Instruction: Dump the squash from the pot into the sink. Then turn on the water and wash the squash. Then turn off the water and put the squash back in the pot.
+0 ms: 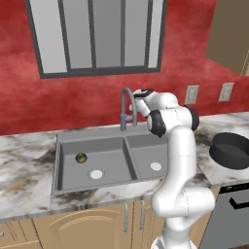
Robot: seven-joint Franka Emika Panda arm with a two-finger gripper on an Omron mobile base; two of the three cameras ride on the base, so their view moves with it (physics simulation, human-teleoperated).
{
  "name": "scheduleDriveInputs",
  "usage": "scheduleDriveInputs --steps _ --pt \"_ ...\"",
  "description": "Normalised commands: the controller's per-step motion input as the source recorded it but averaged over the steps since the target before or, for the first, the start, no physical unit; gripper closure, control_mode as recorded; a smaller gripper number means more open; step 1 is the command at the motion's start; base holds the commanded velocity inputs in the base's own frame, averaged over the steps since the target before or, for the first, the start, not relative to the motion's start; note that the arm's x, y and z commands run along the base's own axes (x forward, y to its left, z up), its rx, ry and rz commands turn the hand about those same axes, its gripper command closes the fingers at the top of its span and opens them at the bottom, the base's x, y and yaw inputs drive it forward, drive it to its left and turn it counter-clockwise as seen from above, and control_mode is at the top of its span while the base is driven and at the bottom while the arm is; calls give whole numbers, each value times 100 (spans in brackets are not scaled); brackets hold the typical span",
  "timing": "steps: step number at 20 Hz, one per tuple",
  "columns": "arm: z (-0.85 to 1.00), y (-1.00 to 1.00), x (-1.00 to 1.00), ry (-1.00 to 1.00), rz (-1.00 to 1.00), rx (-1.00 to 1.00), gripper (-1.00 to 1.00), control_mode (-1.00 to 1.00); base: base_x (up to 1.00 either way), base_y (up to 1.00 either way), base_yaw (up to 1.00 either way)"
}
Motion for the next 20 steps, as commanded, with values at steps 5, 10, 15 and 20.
scheduleDriveInputs --steps 5,10,15,20 --pt "-10 -100 0 1 0 0 100 -100 0 0 0" --pt "-14 -100 0 1 0 0 100 -100 0 0 0" --pt "-17 -100 0 2 0 0 100 -100 0 0 0" --pt "-13 -90 0 1 0 1 100 -100 0 0 0"
